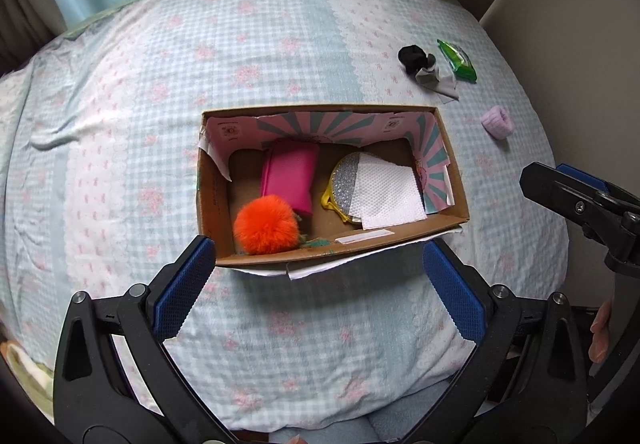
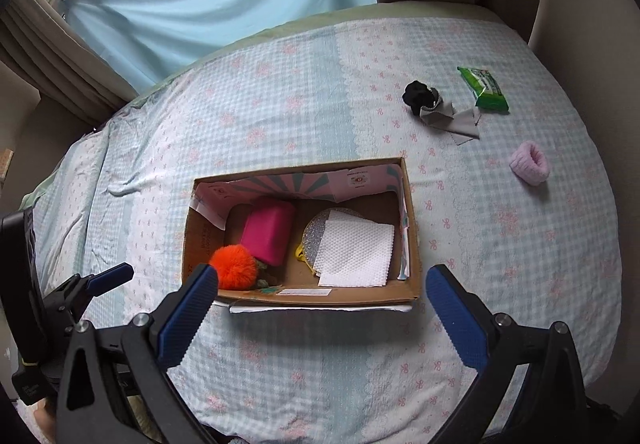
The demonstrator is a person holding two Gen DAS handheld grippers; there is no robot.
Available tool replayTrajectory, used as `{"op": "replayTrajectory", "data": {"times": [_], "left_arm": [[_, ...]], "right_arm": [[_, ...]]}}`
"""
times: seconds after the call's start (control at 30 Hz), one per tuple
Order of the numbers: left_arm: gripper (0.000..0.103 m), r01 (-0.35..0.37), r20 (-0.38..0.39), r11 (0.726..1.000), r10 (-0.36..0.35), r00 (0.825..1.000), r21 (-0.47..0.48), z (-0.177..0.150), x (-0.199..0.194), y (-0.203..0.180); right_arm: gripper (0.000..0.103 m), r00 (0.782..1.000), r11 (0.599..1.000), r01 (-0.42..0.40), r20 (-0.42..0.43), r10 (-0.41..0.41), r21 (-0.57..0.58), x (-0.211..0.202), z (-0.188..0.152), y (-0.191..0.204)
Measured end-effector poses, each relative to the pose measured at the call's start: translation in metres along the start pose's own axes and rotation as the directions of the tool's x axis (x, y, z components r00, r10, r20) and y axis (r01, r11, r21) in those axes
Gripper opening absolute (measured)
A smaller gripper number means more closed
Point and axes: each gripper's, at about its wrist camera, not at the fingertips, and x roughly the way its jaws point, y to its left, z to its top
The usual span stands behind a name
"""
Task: Organize soft objects
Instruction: 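Move both tools back toward the sock and green wipe pack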
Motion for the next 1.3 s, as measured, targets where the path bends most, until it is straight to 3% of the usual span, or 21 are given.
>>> {"op": "replayTrajectory", "data": {"times": [0.33,0.5,0.67,0.97,1.3], "left_arm": [[0.103,-0.047,0.17,0.999,0.046,0.984,0.006,0.028,-0.055,-0.071],[0.103,-0.058,0.201,0.998,0.062,0.978,-0.023,0.046,-0.051,-0.126],[0.103,-0.052,0.203,0.996,0.065,0.977,-0.067,0.07,-0.025,-0.181],[0.103,-0.034,0.192,0.99,0.06,0.98,-0.134,0.121,0.045,-0.238],[0.103,-0.048,0.151,0.986,0.072,0.986,-0.16,0.162,0.161,-0.26]], "right_arm": [[0.103,0.982,0.998,0.069,0.177,-0.07,0.011,-0.096,0.024,-0.055],[0.103,0.963,0.991,0.128,0.244,-0.119,-0.025,-0.124,0.047,-0.098],[0.103,0.966,0.994,0.08,0.25,-0.059,-0.076,-0.129,0.077,-0.149],[0.103,0.978,0.991,0.071,0.201,-0.047,-0.111,-0.094,0.13,-0.23],[0.103,0.988,0.995,0.064,0.145,-0.053,-0.072,-0.006,0.18,-0.292]]}}
